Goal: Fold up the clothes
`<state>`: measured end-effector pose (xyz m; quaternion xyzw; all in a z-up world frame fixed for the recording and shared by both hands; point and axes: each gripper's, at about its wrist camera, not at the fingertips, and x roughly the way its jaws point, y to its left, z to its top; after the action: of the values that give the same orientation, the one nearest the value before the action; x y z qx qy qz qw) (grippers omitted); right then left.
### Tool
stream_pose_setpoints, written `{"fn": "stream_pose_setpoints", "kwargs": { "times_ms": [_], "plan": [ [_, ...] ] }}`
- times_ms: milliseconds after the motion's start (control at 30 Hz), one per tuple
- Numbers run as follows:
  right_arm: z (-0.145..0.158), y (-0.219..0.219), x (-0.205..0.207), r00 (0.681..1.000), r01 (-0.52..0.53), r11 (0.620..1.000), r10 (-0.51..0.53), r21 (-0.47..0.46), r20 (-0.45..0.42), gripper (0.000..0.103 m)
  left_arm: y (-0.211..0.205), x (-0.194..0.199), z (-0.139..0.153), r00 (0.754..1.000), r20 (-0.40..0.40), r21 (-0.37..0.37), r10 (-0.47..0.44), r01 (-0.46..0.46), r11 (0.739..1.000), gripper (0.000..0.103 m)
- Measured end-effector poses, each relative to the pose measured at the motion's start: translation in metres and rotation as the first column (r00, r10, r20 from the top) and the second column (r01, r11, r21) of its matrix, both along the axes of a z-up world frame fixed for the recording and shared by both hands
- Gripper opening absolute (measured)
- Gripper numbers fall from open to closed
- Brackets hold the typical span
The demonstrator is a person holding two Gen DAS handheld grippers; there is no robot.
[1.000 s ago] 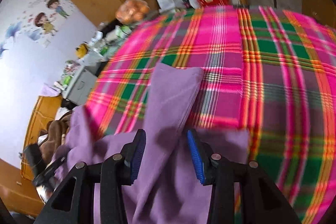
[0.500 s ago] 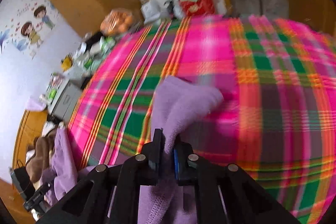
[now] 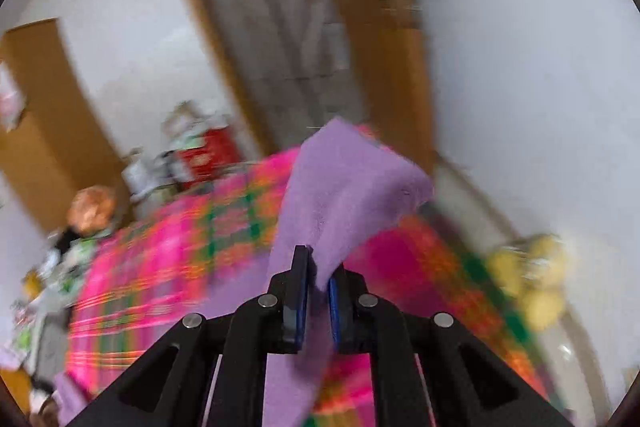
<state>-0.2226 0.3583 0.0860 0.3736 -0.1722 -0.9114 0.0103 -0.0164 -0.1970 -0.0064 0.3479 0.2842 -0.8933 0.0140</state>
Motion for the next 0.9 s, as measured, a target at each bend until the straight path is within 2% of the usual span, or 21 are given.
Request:
{"fn": "stream_pose_setpoints", "kwargs": {
  "times_ms": [133,300,333,433,500,600,667,733,800,900],
  "plan": [
    [-0.018,0.057,0.020,0.987,0.151,0.988,-0.152,0.022,0.042,0.010,0.000,-0.001,0.000,1.000,0.008,-0.006,0.007,-0.007,1.000,0.010],
    [-0.048,0.083,0.036,0.976,0.188,0.982,-0.185,-0.018,0.114,0.010,0.005,-0.001,0.003,0.999,0.023,-0.060,0.026,-0.025,0.998,0.010],
    [-0.047,0.088,0.039,0.974,0.198,0.980,-0.195,-0.020,0.113,0.010,0.007,0.000,0.005,0.999,0.025,-0.076,0.032,-0.030,0.997,0.010],
    [-0.040,0.097,0.044,0.976,0.203,0.979,-0.200,-0.026,0.087,0.011,0.006,0.007,0.016,1.000,0.004,-0.040,0.026,-0.026,0.999,0.010],
    [-0.035,0.099,0.046,0.984,0.174,0.984,-0.172,-0.033,0.055,0.015,0.002,0.012,0.030,0.998,-0.034,-0.077,0.052,-0.054,0.996,0.010],
    [-0.021,0.062,0.046,0.999,-0.033,0.999,0.032,-0.040,-0.036,0.019,-0.009,0.016,0.054,0.991,-0.088,-0.152,0.099,-0.112,0.982,0.011],
    [-0.014,0.030,0.044,0.981,-0.172,0.985,0.171,-0.010,-0.089,0.020,-0.017,0.009,0.064,0.992,-0.089,-0.205,0.091,-0.107,0.973,0.021],
    [-0.007,-0.011,0.037,0.938,-0.318,0.946,0.324,0.064,-0.123,0.025,-0.024,0.001,0.074,0.993,-0.087,-0.258,0.079,-0.099,0.961,0.024],
    [-0.006,-0.050,0.032,0.890,-0.432,0.896,0.442,0.105,-0.110,0.033,-0.032,-0.009,0.074,0.996,-0.060,-0.280,0.065,-0.079,0.957,0.024],
    [-0.007,-0.104,0.027,0.809,-0.568,0.808,0.584,0.157,-0.075,0.036,-0.055,-0.034,0.061,0.999,0.016,-0.254,0.030,-0.025,0.967,0.025]
  ]
}}
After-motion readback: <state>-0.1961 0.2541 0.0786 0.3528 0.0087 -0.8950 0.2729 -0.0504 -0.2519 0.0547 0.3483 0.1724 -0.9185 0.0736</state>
